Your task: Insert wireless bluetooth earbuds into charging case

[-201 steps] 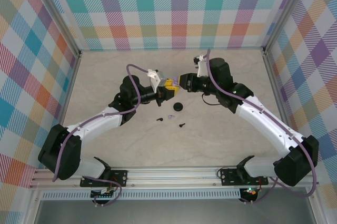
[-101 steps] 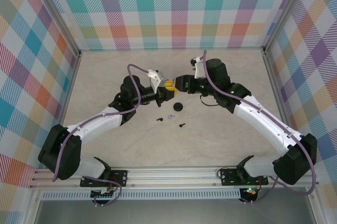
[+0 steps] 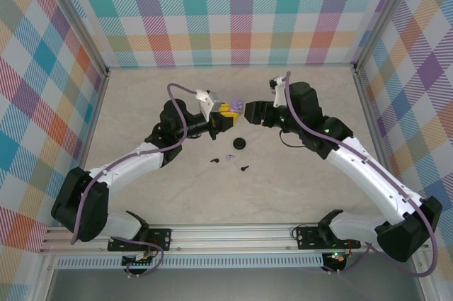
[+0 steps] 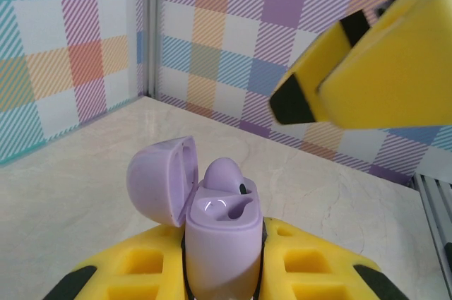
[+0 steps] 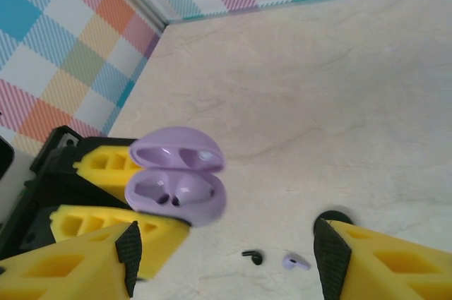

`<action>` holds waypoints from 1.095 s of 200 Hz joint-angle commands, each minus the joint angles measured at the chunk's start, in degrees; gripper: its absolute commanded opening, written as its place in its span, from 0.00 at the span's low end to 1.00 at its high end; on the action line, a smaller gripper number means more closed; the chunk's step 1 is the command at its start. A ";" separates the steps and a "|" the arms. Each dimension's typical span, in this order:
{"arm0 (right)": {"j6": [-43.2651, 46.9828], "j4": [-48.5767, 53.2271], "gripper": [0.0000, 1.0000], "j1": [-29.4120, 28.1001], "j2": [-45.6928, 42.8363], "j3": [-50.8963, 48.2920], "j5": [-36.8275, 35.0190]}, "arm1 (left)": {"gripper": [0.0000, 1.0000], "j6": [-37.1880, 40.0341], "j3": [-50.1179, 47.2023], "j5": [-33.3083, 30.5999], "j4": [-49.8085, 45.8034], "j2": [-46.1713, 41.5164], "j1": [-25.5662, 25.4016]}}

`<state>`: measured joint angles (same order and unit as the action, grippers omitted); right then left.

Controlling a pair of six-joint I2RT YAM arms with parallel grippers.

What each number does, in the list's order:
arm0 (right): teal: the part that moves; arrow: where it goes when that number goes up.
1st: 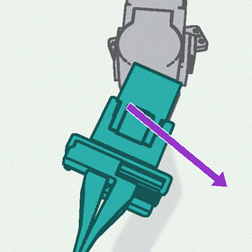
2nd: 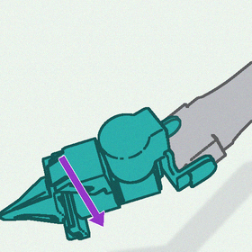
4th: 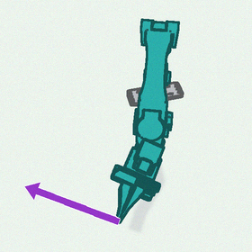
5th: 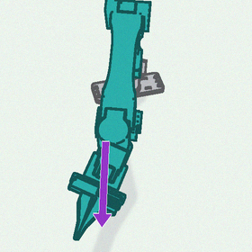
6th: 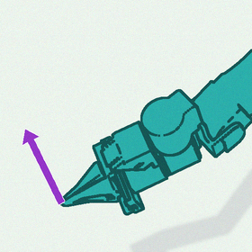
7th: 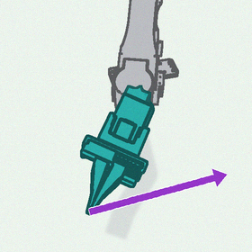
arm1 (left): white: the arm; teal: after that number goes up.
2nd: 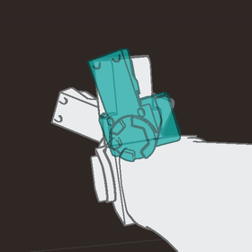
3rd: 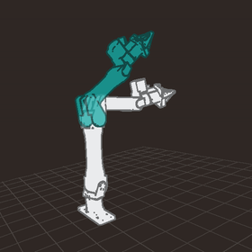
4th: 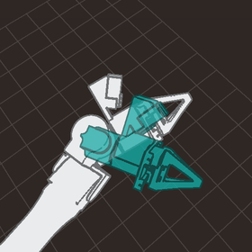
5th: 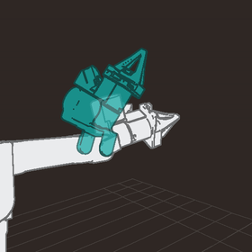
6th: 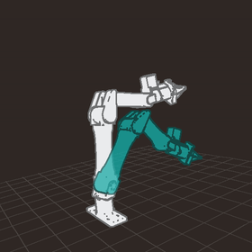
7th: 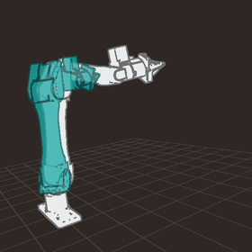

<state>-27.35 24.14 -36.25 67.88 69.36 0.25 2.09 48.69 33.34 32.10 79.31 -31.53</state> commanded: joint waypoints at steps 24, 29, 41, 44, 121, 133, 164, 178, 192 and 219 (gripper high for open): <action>4.25 7.51 0.69 0.39 0.52 -1.98 -4.07 | 0.04 -3.15 1.80 1.18 1.52 -1.43 3.67; 4.55 7.71 0.69 0.39 1.07 -2.19 -3.09 | 0.03 -3.66 1.77 1.35 1.75 -1.54 4.13; 5.17 8.29 0.68 0.39 2.58 -2.55 -0.62 | 0.03 -5.45 1.32 1.61 3.02 -1.85 5.25; 5.41 8.38 0.68 0.39 3.06 -2.69 0.01 | 0.03 -5.82 1.30 1.78 3.37 -1.91 5.52; 9.67 9.97 0.55 -0.36 18.35 -2.66 10.82 | 0.03 -8.42 -2.72 -1.65 0.42 -8.97 7.36; 11.25 10.44 0.53 -0.42 20.50 -2.08 12.10 | 0.03 -8.42 -3.48 -1.95 -0.95 -10.86 7.37; 16.71 11.41 0.47 -1.24 25.56 -0.88 15.21 | 0.03 -7.72 -4.28 -4.11 -7.60 -15.83 7.36; 19.44 11.93 0.45 -2.13 27.63 -0.14 14.92 | 0.03 -7.59 -4.66 -4.34 -9.54 -17.82 7.36; 21.33 11.99 0.42 -2.57 29.36 0.59 15.14 | 0.03 -7.89 -5.64 -4.16 -9.68 -19.79 7.27; 23.45 11.97 0.41 -3.08 32.51 2.25 15.22 | 0.04 -7.37 -5.99 -5.12 -11.62 -22.04 7.27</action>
<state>-8.67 35.24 -38.70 98.52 68.49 13.87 -5.37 43.48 29.39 23.00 59.20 -24.97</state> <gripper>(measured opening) 0.411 0.213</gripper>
